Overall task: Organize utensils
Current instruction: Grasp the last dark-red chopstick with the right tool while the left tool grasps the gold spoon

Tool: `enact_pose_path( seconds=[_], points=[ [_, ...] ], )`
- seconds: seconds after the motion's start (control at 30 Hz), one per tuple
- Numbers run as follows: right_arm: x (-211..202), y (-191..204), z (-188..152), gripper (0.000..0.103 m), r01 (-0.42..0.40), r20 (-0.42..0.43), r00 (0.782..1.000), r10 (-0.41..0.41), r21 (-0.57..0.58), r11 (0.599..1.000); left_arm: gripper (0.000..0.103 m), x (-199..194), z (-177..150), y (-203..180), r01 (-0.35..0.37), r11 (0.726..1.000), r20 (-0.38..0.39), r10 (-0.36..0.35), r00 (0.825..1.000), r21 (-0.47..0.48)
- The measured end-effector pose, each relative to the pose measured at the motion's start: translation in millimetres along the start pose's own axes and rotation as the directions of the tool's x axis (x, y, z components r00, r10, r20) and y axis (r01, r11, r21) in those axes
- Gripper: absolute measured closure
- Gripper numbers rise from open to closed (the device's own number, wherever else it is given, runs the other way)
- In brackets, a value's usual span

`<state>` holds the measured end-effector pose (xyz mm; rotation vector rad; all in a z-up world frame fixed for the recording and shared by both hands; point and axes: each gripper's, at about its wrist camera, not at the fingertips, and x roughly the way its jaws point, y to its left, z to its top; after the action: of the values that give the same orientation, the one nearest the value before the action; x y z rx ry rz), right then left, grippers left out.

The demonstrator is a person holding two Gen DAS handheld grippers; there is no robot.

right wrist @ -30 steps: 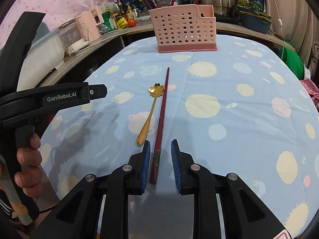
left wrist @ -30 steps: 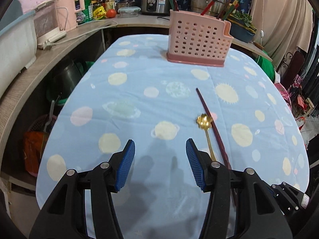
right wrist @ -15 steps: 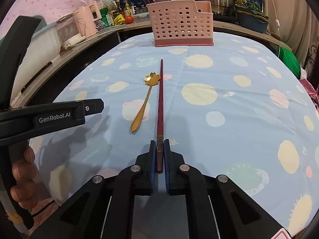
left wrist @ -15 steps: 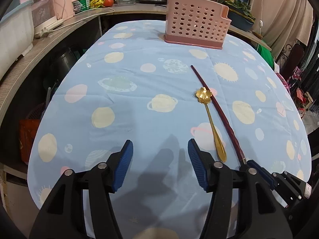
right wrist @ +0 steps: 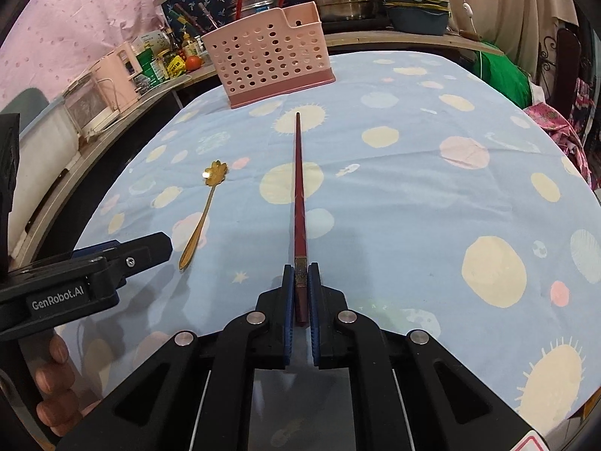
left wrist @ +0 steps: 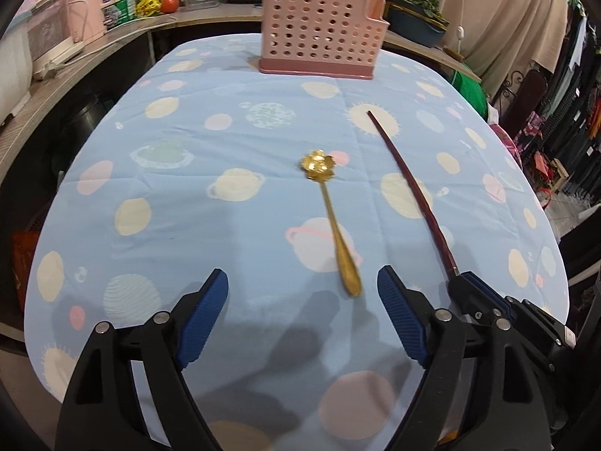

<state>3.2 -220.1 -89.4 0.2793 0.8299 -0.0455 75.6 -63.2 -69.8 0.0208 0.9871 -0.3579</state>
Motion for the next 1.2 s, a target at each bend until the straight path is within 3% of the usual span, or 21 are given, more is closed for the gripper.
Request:
enact_pose_path(
  seconds=[0.1,0.3,0.6,0.87,1.2],
  points=[
    [-0.4,-0.1,-1.2,0.096,-0.001,0.002,1.0,0.001,0.0,1.0,0.027,8.8,-0.7,-8.0,0.003,1.0,-0.011,-0.003,1.0,0.006],
    [-0.5,-0.7,-2.4,0.096,-0.01,0.005,1.0,0.01,0.005,1.0,0.045,16.6,0.7,-12.7,-0.009,1.0,-0.015,0.009,1.0,0.01],
    [-0.4,-1.6,-3.0,0.096,-0.014,0.009,1.0,0.014,0.005,1.0,0.092,15.2,-0.6,-11.1,-0.012,1.0,-0.015,0.013,1.0,0.027],
    [-3.4,0.0,-3.6,0.096,-0.017,0.008,1.0,0.017,0.001,1.0,0.092,3.6,0.4,-8.0,0.006,1.0,-0.002,-0.006,1.0,0.018],
    [-36.5,5.7,16.2,0.096,-0.063,0.082,0.995,0.063,0.007,0.998,0.093,-40.3,21.1,-4.5,0.036,0.999,0.094,-0.035,0.995,-0.003]
  ],
)
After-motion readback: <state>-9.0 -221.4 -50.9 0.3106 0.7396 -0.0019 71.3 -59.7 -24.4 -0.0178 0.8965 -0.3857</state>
